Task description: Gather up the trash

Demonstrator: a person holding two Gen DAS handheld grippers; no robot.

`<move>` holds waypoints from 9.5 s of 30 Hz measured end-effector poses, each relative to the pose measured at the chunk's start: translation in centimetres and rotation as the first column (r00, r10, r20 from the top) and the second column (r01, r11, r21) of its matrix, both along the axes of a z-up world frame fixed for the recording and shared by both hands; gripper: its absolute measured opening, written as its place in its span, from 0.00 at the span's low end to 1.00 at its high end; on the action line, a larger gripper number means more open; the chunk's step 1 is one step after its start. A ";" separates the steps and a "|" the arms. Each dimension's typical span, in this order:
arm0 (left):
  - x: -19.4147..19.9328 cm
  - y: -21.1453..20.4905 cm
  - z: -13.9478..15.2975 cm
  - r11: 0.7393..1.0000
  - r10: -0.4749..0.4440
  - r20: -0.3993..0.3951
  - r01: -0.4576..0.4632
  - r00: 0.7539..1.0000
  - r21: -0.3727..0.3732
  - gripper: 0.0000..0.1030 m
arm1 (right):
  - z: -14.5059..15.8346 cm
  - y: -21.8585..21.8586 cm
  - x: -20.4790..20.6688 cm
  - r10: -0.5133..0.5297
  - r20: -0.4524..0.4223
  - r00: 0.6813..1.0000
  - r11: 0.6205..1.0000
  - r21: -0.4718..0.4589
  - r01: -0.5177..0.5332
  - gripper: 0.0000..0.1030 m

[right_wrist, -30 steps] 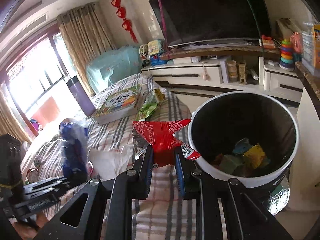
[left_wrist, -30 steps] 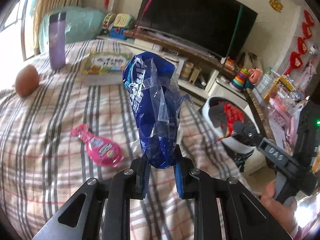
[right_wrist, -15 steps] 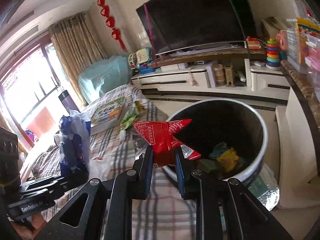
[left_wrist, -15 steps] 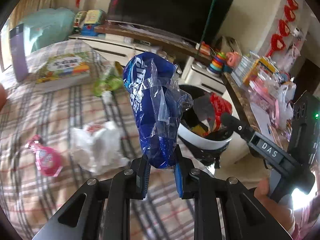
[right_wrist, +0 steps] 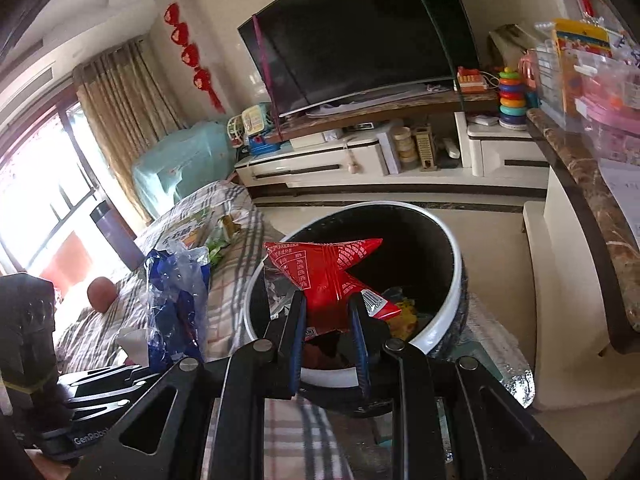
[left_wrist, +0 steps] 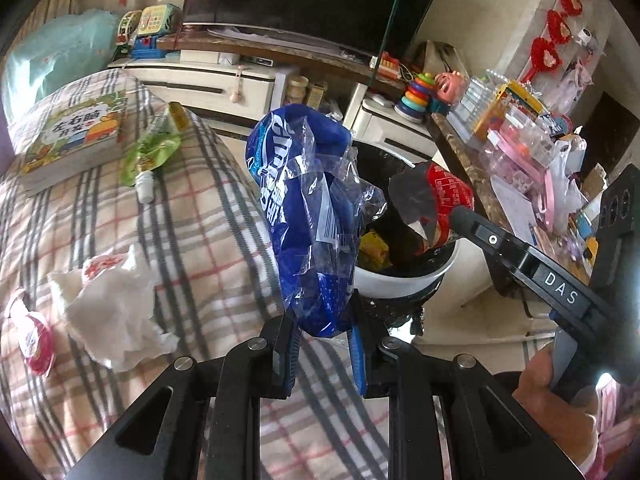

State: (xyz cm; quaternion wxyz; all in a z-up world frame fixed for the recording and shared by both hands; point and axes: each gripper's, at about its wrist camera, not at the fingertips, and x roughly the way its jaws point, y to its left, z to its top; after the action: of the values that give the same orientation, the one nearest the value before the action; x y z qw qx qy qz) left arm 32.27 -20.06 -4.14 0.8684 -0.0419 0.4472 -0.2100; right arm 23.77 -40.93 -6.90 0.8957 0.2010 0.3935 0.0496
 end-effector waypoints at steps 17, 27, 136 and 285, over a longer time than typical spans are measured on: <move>3.2 -2.6 -0.5 1.000 -0.022 -0.016 0.022 1.000 0.010 0.19 | -0.8 -1.7 1.2 -0.024 -0.039 0.999 1.000 -0.005 0.024 0.20; 4.6 -3.7 -0.6 1.000 -0.029 -0.025 0.029 0.999 0.012 0.21 | -0.9 -2.4 1.9 -0.034 -0.050 0.998 0.999 -0.002 0.034 0.21; -4.5 17.8 -2.5 0.888 0.441 0.047 -0.443 0.896 0.120 0.75 | -4.3 19.6 3.5 0.374 -0.107 0.921 0.927 0.074 -0.367 0.95; -3.3 -2.4 2.3 0.993 -0.046 0.144 0.030 0.989 0.115 0.45 | 0.7 -0.3 -2.6 0.000 -0.033 0.999 1.000 0.030 0.001 0.33</move>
State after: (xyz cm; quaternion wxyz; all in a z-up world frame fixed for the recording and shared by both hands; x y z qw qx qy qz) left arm 29.00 -22.45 -1.86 0.8957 0.0311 0.3942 -0.2034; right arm 21.12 -41.19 -6.17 0.8860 0.2155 0.4073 0.0519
